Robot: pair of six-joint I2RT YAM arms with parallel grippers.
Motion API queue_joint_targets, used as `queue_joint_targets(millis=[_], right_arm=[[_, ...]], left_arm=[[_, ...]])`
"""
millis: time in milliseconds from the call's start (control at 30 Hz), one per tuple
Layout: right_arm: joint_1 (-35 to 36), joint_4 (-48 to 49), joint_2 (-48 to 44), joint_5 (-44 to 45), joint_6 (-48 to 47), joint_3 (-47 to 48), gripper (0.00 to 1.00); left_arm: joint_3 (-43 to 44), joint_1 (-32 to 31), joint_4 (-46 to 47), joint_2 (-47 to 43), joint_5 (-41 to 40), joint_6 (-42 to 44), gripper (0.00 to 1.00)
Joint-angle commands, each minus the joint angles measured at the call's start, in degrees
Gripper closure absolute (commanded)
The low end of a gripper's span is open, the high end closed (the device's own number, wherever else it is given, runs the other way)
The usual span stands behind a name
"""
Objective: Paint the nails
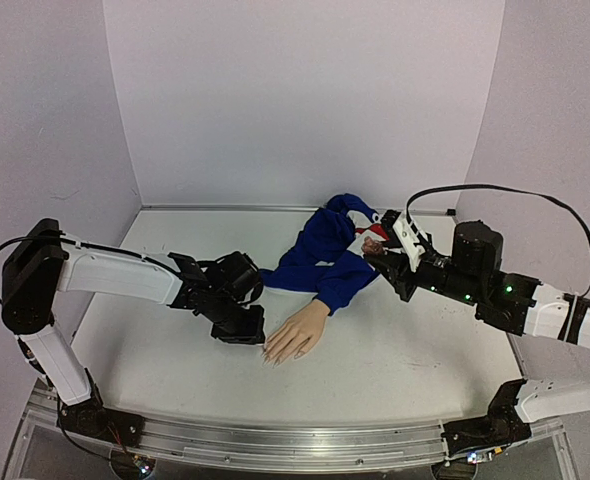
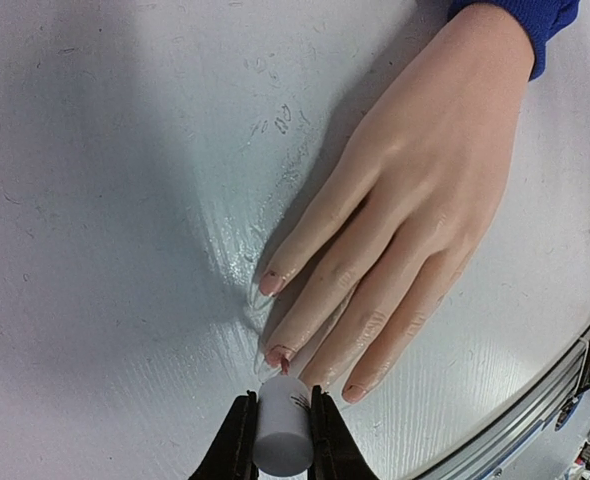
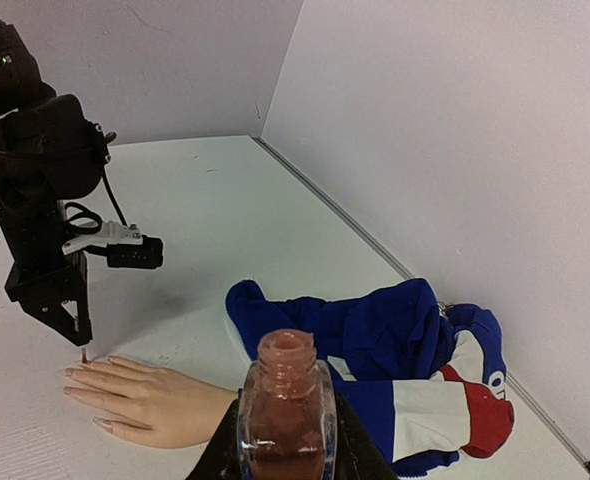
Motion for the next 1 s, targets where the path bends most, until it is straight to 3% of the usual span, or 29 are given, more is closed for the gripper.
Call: queue_joint_targets(millis=[0,967], right_arm=[[-0.35,4.04,-0.43,-0.64,0.48,0.40,1.00],[-0.44,4.05,-0.47,-1.24,0.77,0.45,1.00]], left_arm=[[1.83,0.18,0.65,0.73,1.04,0.41,1.00],[0.53,0.36,-1.60,-1.30,-1.23,-0.86,1.00]])
